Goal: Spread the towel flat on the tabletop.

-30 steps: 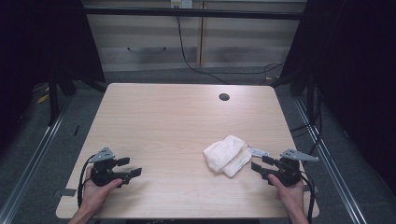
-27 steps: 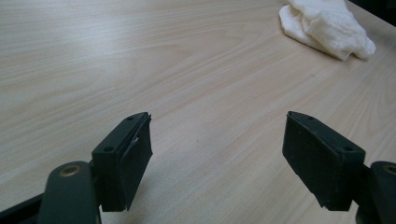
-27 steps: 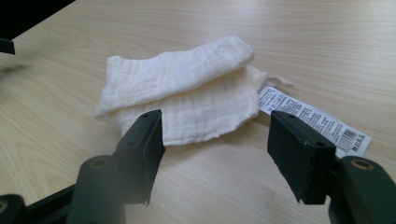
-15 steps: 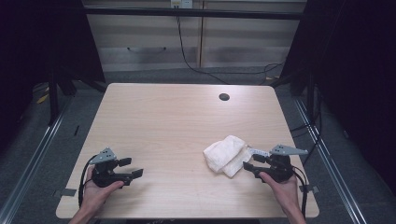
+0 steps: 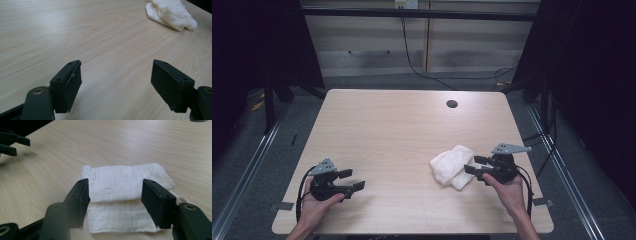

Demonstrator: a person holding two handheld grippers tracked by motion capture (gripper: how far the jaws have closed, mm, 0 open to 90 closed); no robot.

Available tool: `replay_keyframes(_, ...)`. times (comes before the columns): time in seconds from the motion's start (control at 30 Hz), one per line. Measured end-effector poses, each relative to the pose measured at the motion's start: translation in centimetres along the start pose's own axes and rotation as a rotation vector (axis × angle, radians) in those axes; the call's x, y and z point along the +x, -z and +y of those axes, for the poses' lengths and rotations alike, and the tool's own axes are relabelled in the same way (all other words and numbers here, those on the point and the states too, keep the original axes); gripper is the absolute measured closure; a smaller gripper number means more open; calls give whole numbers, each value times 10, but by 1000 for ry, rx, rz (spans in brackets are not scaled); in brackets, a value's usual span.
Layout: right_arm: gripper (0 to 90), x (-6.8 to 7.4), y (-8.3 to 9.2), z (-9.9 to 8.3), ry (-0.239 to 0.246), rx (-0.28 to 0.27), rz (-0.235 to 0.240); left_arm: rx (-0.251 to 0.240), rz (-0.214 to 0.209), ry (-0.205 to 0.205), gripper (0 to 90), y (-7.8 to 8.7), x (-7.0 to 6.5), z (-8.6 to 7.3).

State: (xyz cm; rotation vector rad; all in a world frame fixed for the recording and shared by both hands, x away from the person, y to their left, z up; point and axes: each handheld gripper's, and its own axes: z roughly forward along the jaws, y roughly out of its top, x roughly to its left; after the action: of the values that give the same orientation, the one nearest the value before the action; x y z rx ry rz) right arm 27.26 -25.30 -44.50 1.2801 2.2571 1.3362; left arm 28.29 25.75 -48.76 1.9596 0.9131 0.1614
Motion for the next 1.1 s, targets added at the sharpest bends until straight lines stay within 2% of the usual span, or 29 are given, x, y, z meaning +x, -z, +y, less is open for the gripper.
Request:
replay_keyframes(0.1,392,-1,-12,12,35,52,8,-6,-1,4,243,0,1,0)
replay_keyframes(0.23,405,-3,-21,21,48,71,14,-11,0,10,243,1,1,0)
replay_keyframes(0.27,417,-4,-28,24,53,83,20,-15,-1,11,243,1,1,0)
replay_keyframes(0.33,422,-4,-32,24,59,90,24,-16,-1,12,243,1,1,0)
replay_keyframes(0.37,424,-3,-41,22,67,116,26,-15,0,10,243,1,1,0)
replay_keyframes(0.4,424,-3,-41,22,67,116,26,-15,0,10,243,1,1,0)
replay_keyframes(0.43,424,-3,-50,18,77,142,22,-10,3,7,243,1,1,0)
replay_keyframes(0.5,421,-3,-58,15,73,161,18,-11,3,6,243,2,1,0)
replay_keyframes(0.67,417,-8,-72,6,81,210,6,-12,0,5,243,2,1,0)
replay_keyframes(0.7,435,-8,-75,3,82,229,1,-12,-2,4,243,2,2,0)
replay_keyframes(0.77,566,-6,-80,0,110,246,-21,-9,-1,5,243,2,2,0)
replay_keyframes(0.87,740,-5,-82,-1,117,246,-7,-6,-2,2,243,0,1,0)
replay_keyframes(0.97,799,-4,-83,-1,101,250,3,0,-4,-2,243,0,0,0)
replay_keyframes(1.1,812,-3,-85,0,88,247,18,-3,-4,1,243,-1,0,0)
